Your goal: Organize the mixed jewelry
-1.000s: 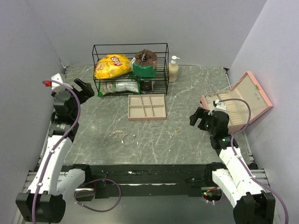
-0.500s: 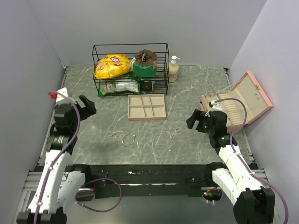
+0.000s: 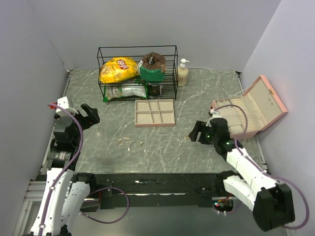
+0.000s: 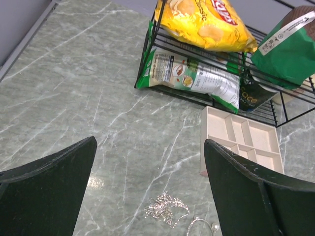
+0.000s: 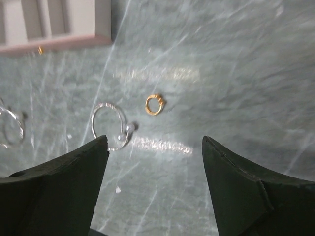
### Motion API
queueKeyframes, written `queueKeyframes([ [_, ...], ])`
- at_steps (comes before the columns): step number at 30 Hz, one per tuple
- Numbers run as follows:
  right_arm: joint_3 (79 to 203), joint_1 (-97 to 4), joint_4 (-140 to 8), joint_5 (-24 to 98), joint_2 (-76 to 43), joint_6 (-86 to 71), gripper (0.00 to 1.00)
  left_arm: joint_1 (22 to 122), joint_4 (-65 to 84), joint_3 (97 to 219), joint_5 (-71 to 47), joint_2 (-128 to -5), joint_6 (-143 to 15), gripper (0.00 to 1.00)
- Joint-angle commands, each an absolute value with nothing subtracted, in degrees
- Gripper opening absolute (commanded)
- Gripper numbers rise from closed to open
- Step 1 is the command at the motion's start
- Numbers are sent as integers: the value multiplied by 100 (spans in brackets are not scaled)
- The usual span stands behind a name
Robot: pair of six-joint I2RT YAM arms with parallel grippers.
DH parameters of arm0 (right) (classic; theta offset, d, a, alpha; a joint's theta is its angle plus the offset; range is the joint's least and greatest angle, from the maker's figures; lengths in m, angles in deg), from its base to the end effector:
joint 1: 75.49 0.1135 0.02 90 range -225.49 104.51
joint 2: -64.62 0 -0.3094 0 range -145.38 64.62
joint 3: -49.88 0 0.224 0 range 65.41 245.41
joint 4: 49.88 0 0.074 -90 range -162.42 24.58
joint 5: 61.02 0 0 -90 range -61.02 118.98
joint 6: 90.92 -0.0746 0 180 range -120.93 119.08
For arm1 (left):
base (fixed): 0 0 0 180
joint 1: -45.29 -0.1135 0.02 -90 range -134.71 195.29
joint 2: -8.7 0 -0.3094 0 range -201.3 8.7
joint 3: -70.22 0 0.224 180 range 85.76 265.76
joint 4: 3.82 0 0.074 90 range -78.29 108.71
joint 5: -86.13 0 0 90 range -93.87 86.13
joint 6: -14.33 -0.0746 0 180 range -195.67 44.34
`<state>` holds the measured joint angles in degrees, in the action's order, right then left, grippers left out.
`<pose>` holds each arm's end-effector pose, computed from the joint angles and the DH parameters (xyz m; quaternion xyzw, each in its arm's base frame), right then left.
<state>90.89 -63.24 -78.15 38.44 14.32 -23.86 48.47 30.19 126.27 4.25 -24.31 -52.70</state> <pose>0.1542 0.0460 0.2254 0.0470 0.8936 0.2036 0.3974 0.1122 0.0043 0.3416 -0.1766 0.7503 -0.0904 0.6306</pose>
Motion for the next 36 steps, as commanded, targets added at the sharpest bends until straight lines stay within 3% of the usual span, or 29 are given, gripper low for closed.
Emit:
queueKeyframes([
  [1,9477,-5353,-7965,3058,875,-2711,79,4819,2982,12715,255,-2566,-5431,96],
  [20,10425,-3867,-8149,1854,-937,-3651,61,4767,3017,12733,202,-2733,-5422,96],
  [27,10953,-3375,-8993,861,-1552,-4223,60,4767,2991,12724,158,-2760,-5404,96],
  [36,10962,-3321,-8906,965,-1930,-4487,58,4749,2982,12724,131,-2786,-5396,96],
])
